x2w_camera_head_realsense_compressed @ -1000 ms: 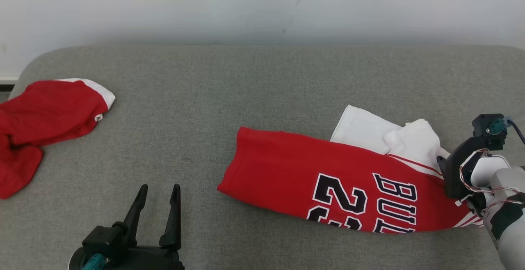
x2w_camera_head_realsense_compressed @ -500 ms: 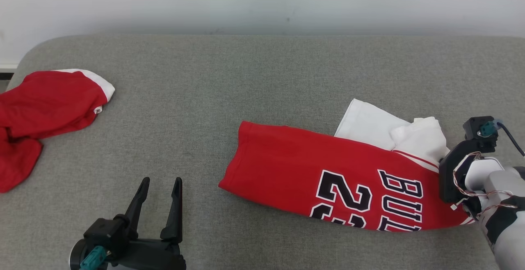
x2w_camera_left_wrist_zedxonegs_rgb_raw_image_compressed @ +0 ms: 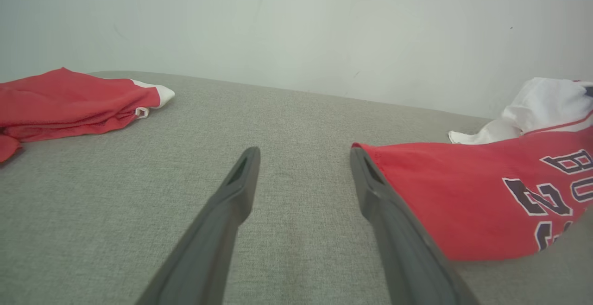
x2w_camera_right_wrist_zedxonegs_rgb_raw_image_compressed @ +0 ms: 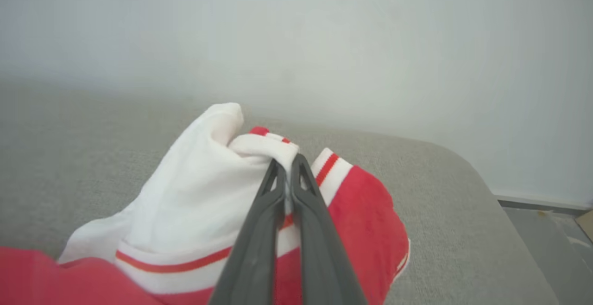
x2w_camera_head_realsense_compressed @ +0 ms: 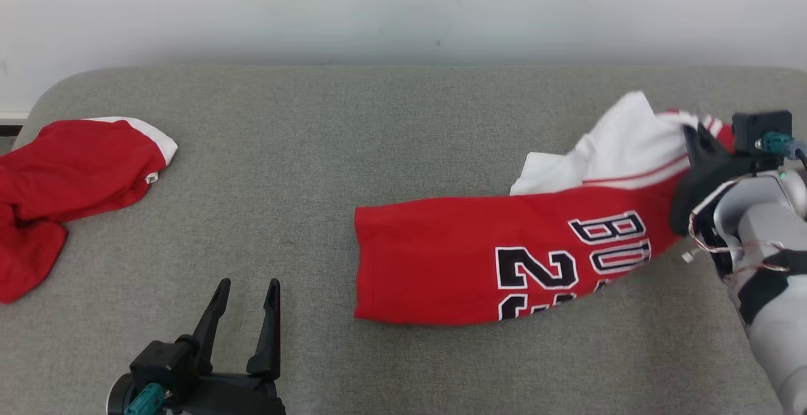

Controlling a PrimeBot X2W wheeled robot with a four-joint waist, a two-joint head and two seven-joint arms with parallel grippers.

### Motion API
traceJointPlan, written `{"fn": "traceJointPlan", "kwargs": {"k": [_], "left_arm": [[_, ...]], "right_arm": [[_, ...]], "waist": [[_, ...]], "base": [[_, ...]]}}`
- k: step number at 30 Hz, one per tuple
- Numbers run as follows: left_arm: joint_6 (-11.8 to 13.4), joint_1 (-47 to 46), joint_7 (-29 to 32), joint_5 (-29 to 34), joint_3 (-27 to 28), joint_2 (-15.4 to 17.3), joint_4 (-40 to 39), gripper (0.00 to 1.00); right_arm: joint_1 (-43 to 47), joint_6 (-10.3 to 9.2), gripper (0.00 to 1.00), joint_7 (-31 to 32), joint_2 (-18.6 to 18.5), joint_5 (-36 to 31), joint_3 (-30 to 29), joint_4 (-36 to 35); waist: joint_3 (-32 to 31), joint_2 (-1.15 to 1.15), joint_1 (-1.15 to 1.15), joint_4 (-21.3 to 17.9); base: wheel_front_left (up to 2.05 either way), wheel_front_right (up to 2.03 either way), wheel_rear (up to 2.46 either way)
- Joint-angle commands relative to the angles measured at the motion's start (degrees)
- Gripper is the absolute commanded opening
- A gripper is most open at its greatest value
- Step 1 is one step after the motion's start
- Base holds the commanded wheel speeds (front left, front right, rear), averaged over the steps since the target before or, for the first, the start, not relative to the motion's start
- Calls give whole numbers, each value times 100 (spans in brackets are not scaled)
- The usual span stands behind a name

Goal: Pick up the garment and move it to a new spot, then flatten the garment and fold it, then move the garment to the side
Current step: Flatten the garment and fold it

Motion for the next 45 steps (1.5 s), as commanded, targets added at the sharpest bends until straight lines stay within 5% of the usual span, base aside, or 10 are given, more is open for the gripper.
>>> {"fn": "traceJointPlan", "kwargs": {"k": [1, 8, 17, 24, 25, 26, 27, 37, 45], "left_arm": [[5, 52, -4, -12, 5, 19, 7, 100], [46, 42, -4, -26, 37, 3, -42, 100], [54, 51, -4, -58, 128, -10, -35, 100], [34, 79, -4, -35, 180, -42, -2, 100], [31, 78, -4, -30, 178, -49, 9, 100], [31, 78, -4, -30, 178, -49, 9, 100], [26, 90, -4, -20, 175, -61, 34, 100], [0, 214, -5, -11, 215, -82, 57, 100], [0, 330, -5, -1, 240, -89, 27, 100]], "right_arm": [[-99, -15, 0, -246, 75, -99, -68, -67], [293, -15, 0, -748, 363, -661, -567, -870], [2195, -15, 0, -752, 273, -1707, -1354, -2096], [3306, -15, 0, -467, 358, -2418, -1980, -2279], [3387, -15, 23, -362, 369, -2495, -1951, -2244], [3387, -15, 23, -362, 369, -2495, -1951, -2244], [3518, -15, 100, -137, 447, -2471, -1986, -2167], [3595, -15, 100, 207, 714, -1778, -2546, -3071], [3471, -15, 100, 1537, 911, -1210, -2283, -3931]], "waist": [[-10, -1, -1, 10], [9, -1, -1, -7], [-33, -1, -1, -185], [-191, -1, -1, -384], [-209, -1, -1, -393], [-209, -1, -1, -393], [-255, -1, -1, -405], [-489, -1, -1, -354], [-545, -1, -1, -300]], "base": [[0, 0, 0], [0, 0, 0], [0, 0, 0], [0, 0, 0], [0, 0, 0], [0, 0, 0], [0, 0, 0], [0, 0, 0], [0, 0, 0]]}}
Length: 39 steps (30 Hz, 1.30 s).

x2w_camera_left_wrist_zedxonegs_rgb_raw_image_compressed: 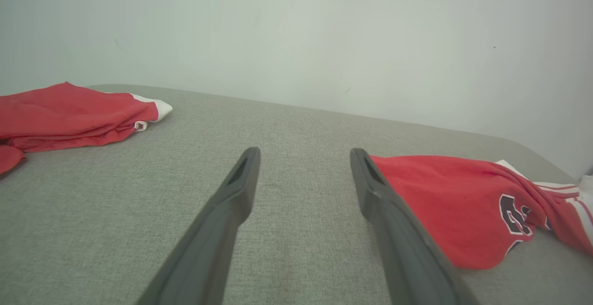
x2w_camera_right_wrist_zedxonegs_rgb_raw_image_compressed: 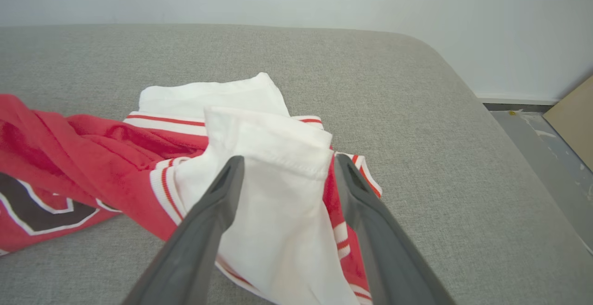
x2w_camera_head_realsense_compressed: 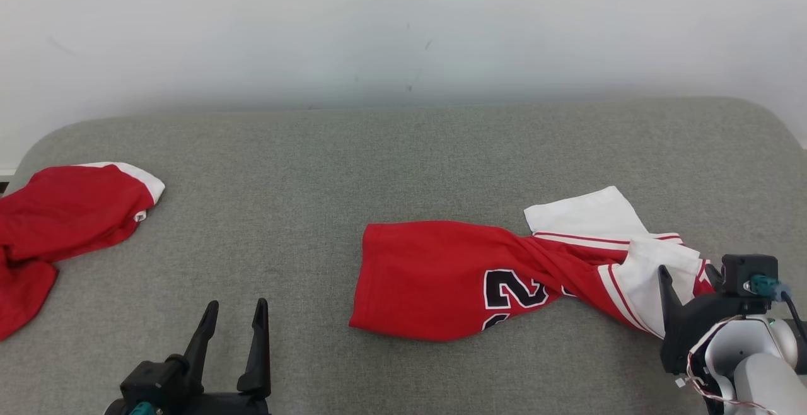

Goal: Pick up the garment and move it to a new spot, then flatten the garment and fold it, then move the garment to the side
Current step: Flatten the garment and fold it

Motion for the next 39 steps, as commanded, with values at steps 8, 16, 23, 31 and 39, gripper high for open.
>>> {"fn": "traceJointPlan", "kwargs": {"k": [8, 16, 23, 31, 39], "left_arm": [[-35, -35, -5, 44, -52, -28, 10, 100], [-48, -60, -5, 59, -80, -12, 30, 100], [-65, -104, -5, 65, -112, -1, 29, 100], [-69, -129, -5, 51, -162, -11, 81, 100], [-42, -108, -5, 12, -110, 0, 108, 100]], "right_arm": [[-390, -15, 100, 974, 65, 9, -171, 304], [-741, -15, 100, 1217, 233, 112, -306, 676], [-1035, -15, 100, 1124, 320, 88, 35, 953], [-1235, -15, 49, 1061, 344, -336, -212, 1245], [-980, -15, 0, 541, 536, -393, -536, 1019]], "waist": [[75, 1, 1, 110], [146, 1, 1, 177], [228, 1, 1, 215], [253, 1, 1, 284], [180, 1, 1, 321]], "base": [[0, 0, 0], [0, 0, 0], [0, 0, 0], [0, 0, 0], [0, 0, 0]]}}
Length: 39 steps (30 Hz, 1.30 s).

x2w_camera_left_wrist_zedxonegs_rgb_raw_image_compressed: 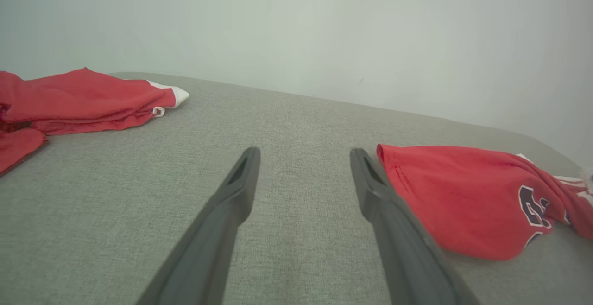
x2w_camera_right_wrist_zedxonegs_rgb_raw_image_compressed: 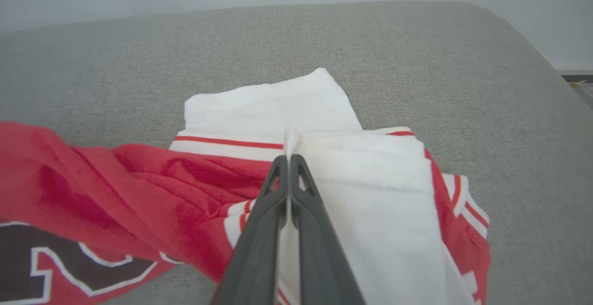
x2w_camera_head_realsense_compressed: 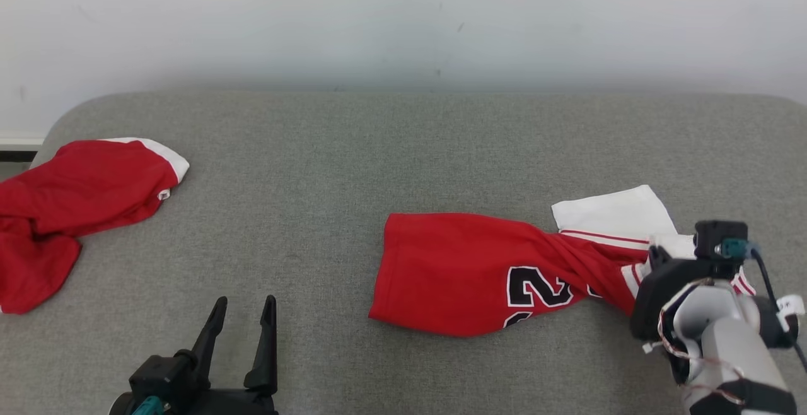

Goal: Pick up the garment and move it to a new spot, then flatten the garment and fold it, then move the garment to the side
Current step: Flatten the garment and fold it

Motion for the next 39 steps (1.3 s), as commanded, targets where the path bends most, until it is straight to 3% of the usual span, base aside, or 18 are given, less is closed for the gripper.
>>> {"fn": "traceJointPlan", "kwargs": {"k": [1, 6, 10, 16, 17, 18, 21, 26, 32, 39], "left_arm": [[19, 37, -5, -28, 37, 15, 7, 100], [54, 109, -5, -48, 95, 36, -26, 100], [60, 166, -5, -60, 112, 31, -40, 100], [94, 240, -5, -92, 165, 38, -71, 100], [101, 251, -5, -95, 184, 40, -79, 100], [108, 264, -5, -100, 198, 40, -86, 100], [112, 293, -5, -106, 228, 36, -94, 100], [101, 322, -5, -102, 238, 5, -88, 100], [98, 339, -5, -80, 239, -38, -68, 100], [70, 419, -5, -44, 252, -64, 18, 100]], "right_arm": [[207, -15, 0, -40, 61, 133, -15, -61], [842, -15, 0, -129, 152, 426, 78, -744], [1619, -15, 0, -8, 173, 747, 149, -1698], [3081, -15, 0, 710, 179, 1414, 410, -3091], [3272, -15, 30, 847, 179, 1463, 414, -3276], [3445, -15, 100, 968, 180, 1542, 397, -3454], [3818, -15, 100, 1231, 183, 1613, 335, -3888], [3885, -15, 100, 881, 185, 1617, 145, -4584], [3544, -15, 100, -339, 184, 1124, 378, -5018], [3145, -15, 100, -1611, 131, 388, 998, -4411]], "waist": [[-52, 0, 0, -26], [-155, 0, 0, -114], [-237, 0, 0, -194], [-302, 0, 0, -334], [-311, 0, 0, -361], [-317, 0, 0, -385], [-352, 0, 0, -439], [-419, 0, 0, -459], [-490, 0, 0, -446], [-625, 0, 0, -376]], "base": [[0, 0, 0], [0, 0, 0], [0, 0, 0], [0, 0, 0], [0, 0, 0], [0, 0, 0], [0, 0, 0], [0, 0, 0], [0, 0, 0], [0, 0, 0]]}}
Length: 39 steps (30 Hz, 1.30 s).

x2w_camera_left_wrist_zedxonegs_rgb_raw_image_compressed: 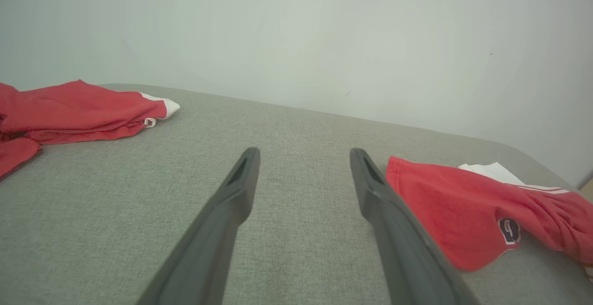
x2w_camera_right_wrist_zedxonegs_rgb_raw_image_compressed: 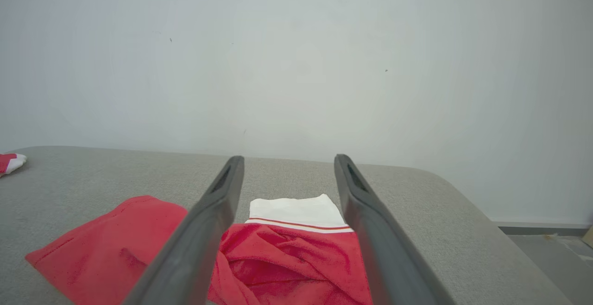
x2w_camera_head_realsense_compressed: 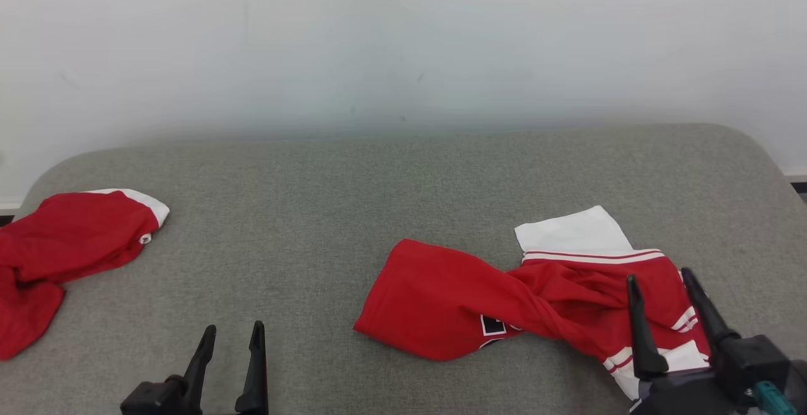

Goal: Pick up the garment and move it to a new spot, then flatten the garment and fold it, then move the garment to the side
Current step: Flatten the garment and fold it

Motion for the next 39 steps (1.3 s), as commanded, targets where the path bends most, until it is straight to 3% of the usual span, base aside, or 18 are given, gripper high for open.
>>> {"fn": "traceJointPlan", "kwargs": {"k": [1, 12, 17, 24, 30, 39], "left_arm": [[0, 71, -5, 12, 17, -3, 4, 100], [-8, 399, -5, 187, 94, 64, 27, 100], [-141, -69, 133, 213, -60, 101, 252, 100], [-402, -1582, 1212, 22, -529, 36, 1298, 100], [-459, -2771, 2297, -277, -614, -28, 2417, 100], [-499, -3796, 3001, -633, -669, -86, 3292, 100]], "right_arm": [[6, -15, 100, -34, -58, -17, 1, 90], [312, -15, 100, -389, 26, 71, -473, 863], [293, -15, 100, -352, 30, 174, -390, 922], [111, -15, 100, -277, 27, 172, -192, 916], [-96, -15, 100, -234, 26, 161, 76, 943], [-374, -15, 100, -341, 28, 260, 282, 1024]], "waist": [[-51, 0, 0, 54], [-316, 0, 0, 107], [-244, 0, 0, -29], [87, 0, 0, -374], [622, 0, 0, -869], [1292, 0, 0, -1221]], "base": [[0, 0, 0], [0, 0, 0], [0, 0, 0], [0, 0, 0], [0, 0, 0], [0, 0, 0]]}}
